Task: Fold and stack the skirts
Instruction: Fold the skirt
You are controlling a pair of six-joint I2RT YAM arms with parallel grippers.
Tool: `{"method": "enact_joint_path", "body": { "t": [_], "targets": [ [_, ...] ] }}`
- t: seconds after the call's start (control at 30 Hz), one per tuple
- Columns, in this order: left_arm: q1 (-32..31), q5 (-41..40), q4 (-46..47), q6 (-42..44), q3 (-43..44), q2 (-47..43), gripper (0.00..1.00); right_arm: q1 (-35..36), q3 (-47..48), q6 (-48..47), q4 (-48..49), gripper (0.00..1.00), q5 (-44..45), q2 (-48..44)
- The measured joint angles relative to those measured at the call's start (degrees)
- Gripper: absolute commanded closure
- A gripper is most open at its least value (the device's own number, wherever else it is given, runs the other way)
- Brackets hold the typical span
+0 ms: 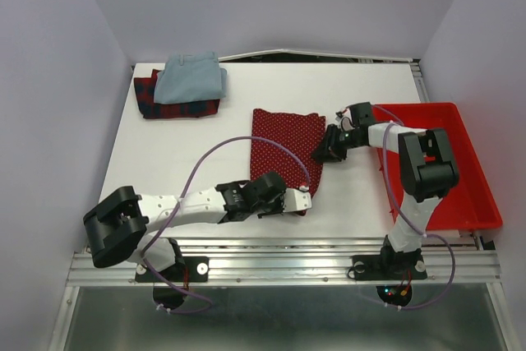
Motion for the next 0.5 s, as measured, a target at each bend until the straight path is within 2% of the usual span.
{"method": "enact_joint_path", "body": {
  "t": [0.33,0.5],
  "targets": [
    [0.0,0.9,-7.1,-0.3,3.6,-0.2,1.0,0.2,-2.9,-8.3,0.4,0.7,0.7,0.6],
    [0.0,0.8,-11.0,0.5,8.2,-1.7,1.0,0.6,-2.9,-11.9,-0.5,0.72,1.0,0.6]
  ]
}}
